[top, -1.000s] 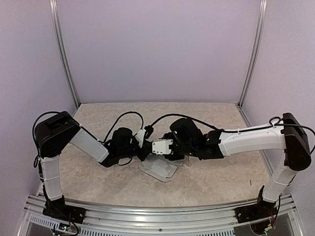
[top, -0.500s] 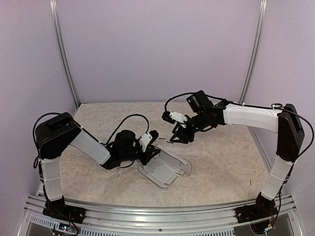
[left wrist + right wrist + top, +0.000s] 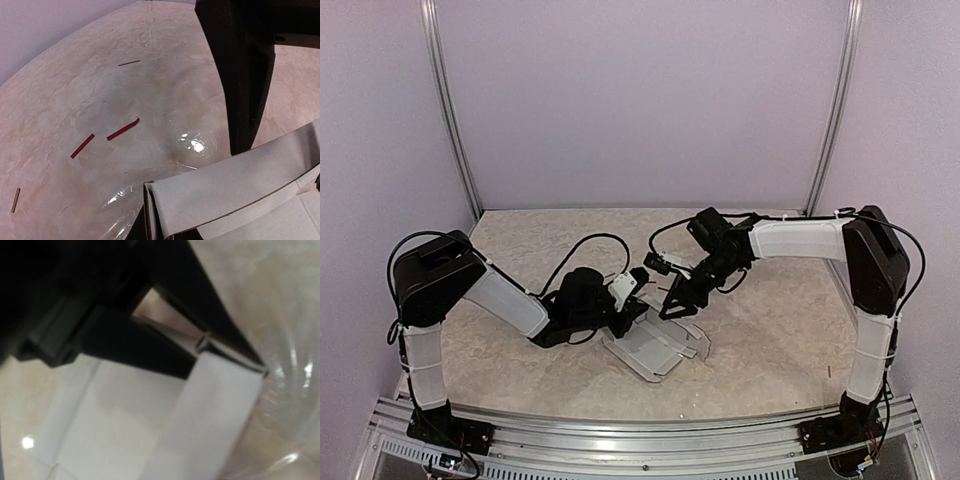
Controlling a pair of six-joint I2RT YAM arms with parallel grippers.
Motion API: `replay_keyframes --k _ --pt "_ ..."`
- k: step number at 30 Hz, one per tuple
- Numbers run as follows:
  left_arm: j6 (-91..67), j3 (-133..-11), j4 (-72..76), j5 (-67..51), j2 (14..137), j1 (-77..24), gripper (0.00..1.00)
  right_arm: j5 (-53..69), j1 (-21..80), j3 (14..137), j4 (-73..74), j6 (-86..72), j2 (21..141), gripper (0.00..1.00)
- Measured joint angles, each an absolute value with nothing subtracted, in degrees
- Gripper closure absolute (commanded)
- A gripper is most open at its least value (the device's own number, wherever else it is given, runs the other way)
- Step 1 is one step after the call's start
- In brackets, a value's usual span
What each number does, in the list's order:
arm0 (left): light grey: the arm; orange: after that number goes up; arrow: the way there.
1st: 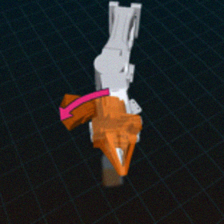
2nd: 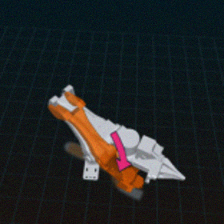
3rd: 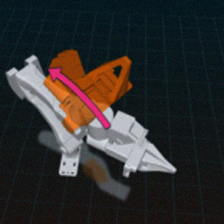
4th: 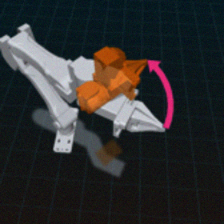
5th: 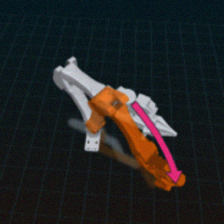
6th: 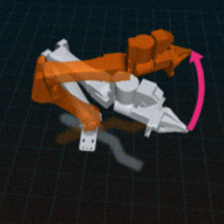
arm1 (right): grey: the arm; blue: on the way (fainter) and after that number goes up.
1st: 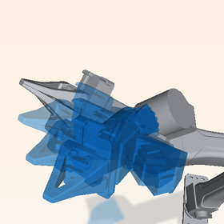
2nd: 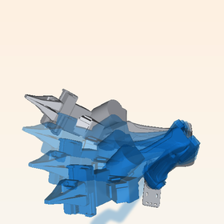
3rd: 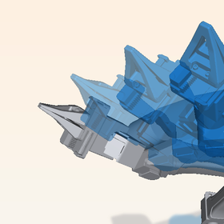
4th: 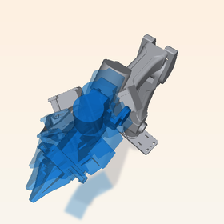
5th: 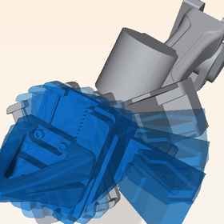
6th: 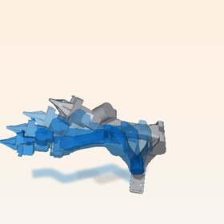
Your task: Fold the paper box
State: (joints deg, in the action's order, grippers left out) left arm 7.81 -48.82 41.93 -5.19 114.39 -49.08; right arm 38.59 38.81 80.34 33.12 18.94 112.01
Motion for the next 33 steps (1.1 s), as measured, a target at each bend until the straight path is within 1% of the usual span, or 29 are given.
replay_keyframes --k 4,9,10,12,13,16,21,23,27,33 --pt "7.5 -48.8 41.9 -2.5 114.4 -49.5 0.88 39.6 38.7 80.3 33.3 18.2 112.8 0.59" --pt "6.7 -48.7 41.8 1.1 114.3 -50.3 0.92 41.3 37.8 81.1 33.3 17.1 114.1 0.60" --pt "6.4 -48.7 41.8 1.8 114.2 -50.4 0.91 41.5 37.8 81.2 33.3 17.0 114.2 0.59" --pt "6.1 -48.7 41.9 3.5 114.2 -50.9 0.81 42.2 37.6 81.7 33.3 16.6 114.7 0.57" --pt "6.0 -48.7 41.9 4.6 114.2 -51.1 0.78 42.5 37.6 81.9 33.3 16.5 114.8 0.57" --pt "6.1 -48.6 41.9 7.9 114.2 -51.8 0.75 43.4 37.5 82.2 33.6 16.1 115.2 0.57" --pt "6.0 -47.8 42.9 9.1 114.2 -52.1 0.61 44.0 36.9 82.7 33.9 15.1 115.4 0.57" --pt "6.0 -46.7 43.5 9.0 114.1 -52.1 0.57 44.2 36.8 82.9 34.1 14.8 115.5 0.57" --pt "6.0 -43.4 43.5 8.1 112.1 -52.2 0.53 44.1 35.9 83.0 34.2 14.6 115.5 0.57" --pt "5.6 -41.7 43.7 7.0 108.1 -52.5 0.58 44.2 35.4 83.3 34.8 14.7 115.5 0.55"
